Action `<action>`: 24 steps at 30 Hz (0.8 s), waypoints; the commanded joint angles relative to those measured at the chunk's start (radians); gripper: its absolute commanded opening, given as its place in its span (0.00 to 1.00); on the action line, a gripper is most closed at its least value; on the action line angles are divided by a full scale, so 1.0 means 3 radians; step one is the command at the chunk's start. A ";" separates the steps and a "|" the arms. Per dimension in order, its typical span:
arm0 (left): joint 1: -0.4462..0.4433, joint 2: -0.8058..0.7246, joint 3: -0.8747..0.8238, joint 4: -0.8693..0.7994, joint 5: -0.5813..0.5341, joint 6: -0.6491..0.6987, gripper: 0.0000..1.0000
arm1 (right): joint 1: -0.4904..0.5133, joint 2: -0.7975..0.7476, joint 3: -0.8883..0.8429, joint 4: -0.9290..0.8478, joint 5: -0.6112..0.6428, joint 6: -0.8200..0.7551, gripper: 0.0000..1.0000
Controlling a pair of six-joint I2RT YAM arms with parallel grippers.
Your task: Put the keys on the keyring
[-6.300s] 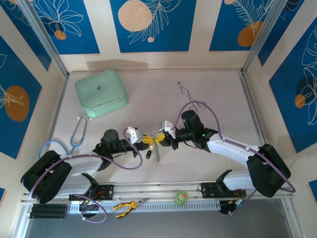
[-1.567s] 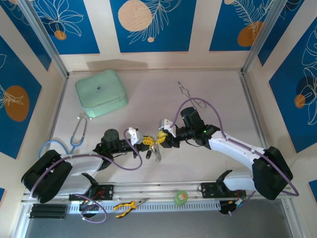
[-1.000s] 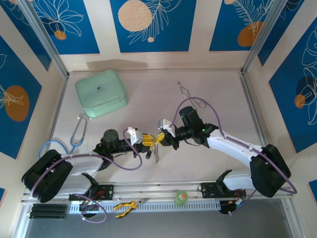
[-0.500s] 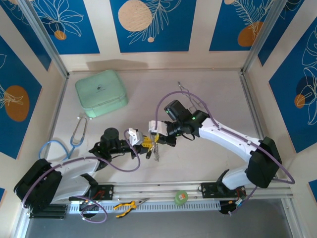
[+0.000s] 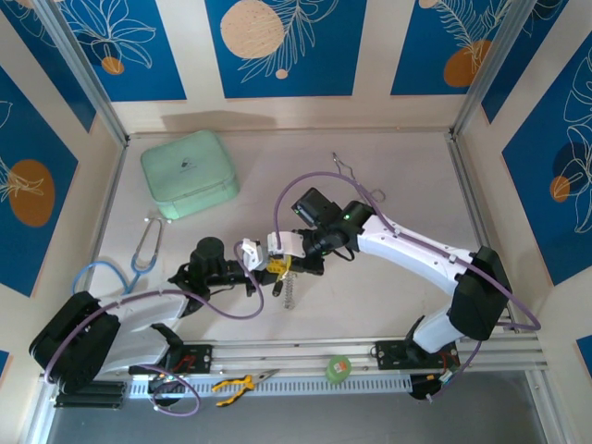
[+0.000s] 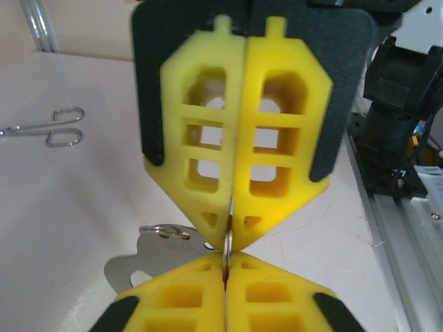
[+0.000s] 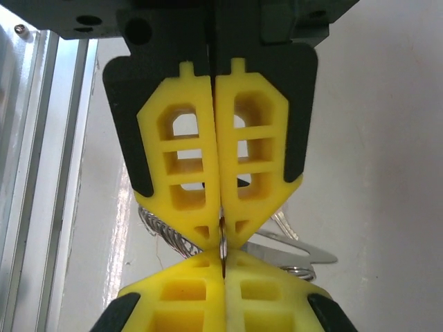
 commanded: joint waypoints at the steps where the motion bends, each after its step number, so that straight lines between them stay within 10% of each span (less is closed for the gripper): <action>1: -0.0021 0.0027 0.0100 0.0193 0.0110 -0.0007 0.00 | 0.0049 0.0020 0.0069 -0.0057 -0.0074 -0.0045 0.00; 8: -0.0022 0.0077 -0.0055 0.0599 0.0103 -0.0188 0.00 | -0.0441 -0.0514 -0.0588 0.0850 -0.0782 0.0477 0.27; 24: -0.0020 0.0391 -0.0176 0.1385 0.0147 -0.0544 0.00 | -0.0659 -0.0809 -0.1658 0.2457 -0.1387 0.1164 0.23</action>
